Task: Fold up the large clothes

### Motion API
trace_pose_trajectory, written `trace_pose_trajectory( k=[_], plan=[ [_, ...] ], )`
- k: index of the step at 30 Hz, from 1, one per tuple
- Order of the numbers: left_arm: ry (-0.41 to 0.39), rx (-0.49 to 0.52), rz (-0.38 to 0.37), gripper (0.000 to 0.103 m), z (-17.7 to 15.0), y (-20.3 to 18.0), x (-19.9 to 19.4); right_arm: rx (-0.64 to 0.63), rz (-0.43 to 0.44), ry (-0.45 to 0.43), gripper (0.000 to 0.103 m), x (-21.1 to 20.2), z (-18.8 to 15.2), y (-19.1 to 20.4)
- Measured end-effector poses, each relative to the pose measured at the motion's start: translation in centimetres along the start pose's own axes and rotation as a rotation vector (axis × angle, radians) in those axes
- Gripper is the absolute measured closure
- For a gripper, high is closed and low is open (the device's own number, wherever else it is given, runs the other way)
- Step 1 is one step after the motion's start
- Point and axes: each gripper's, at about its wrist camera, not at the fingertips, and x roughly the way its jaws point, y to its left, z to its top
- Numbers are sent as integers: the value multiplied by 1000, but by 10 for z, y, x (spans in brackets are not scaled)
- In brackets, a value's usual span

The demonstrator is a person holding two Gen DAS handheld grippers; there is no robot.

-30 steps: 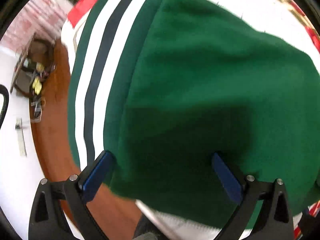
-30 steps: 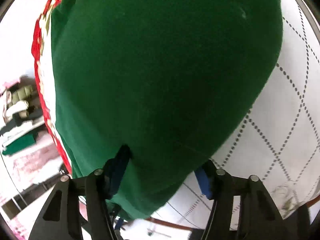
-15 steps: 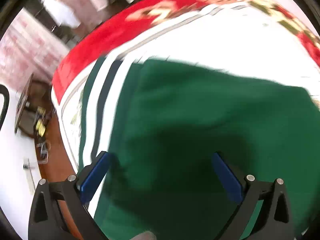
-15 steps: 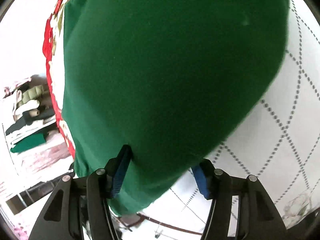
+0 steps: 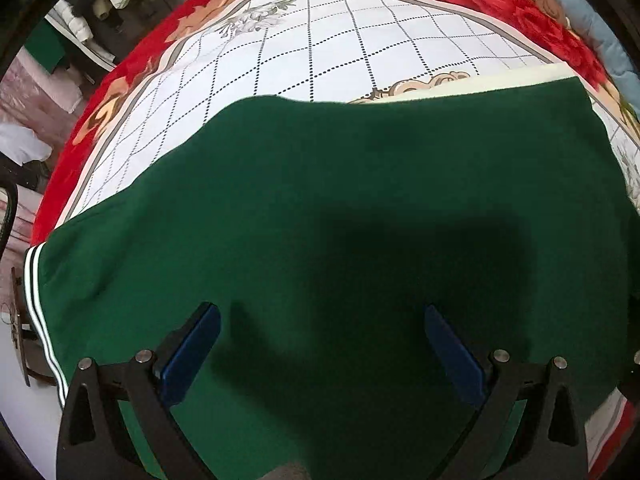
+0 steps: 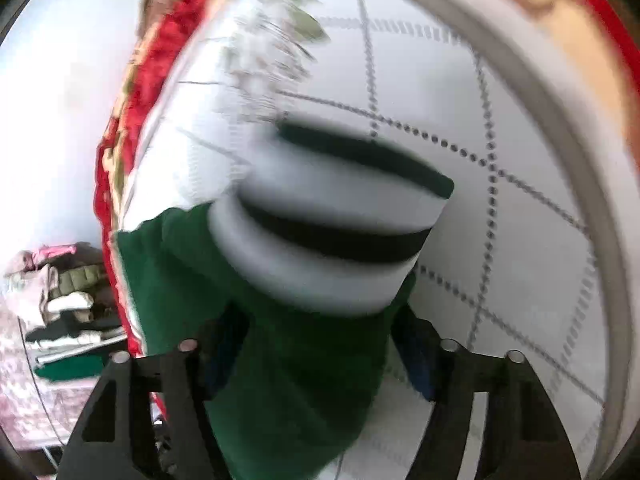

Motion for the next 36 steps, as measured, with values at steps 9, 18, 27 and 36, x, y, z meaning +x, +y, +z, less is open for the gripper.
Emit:
trace_pose_trajectory(
  k=[9,18,27,36],
  plan=[
    [-1,-1,-8,0,9,-11,-10,-75,99,80,82,8,12,23],
    [-15,32,-106,0,14,-57,-40,34,-59,-156,77,-87,25,-1],
    [7,59,-47,0,16,-44,-35,-162,-460,-143,65,-154,6,30],
    [85,-28,-5,0,69,-29,25,-524,-357,47,66,26,46,164]
  ],
)
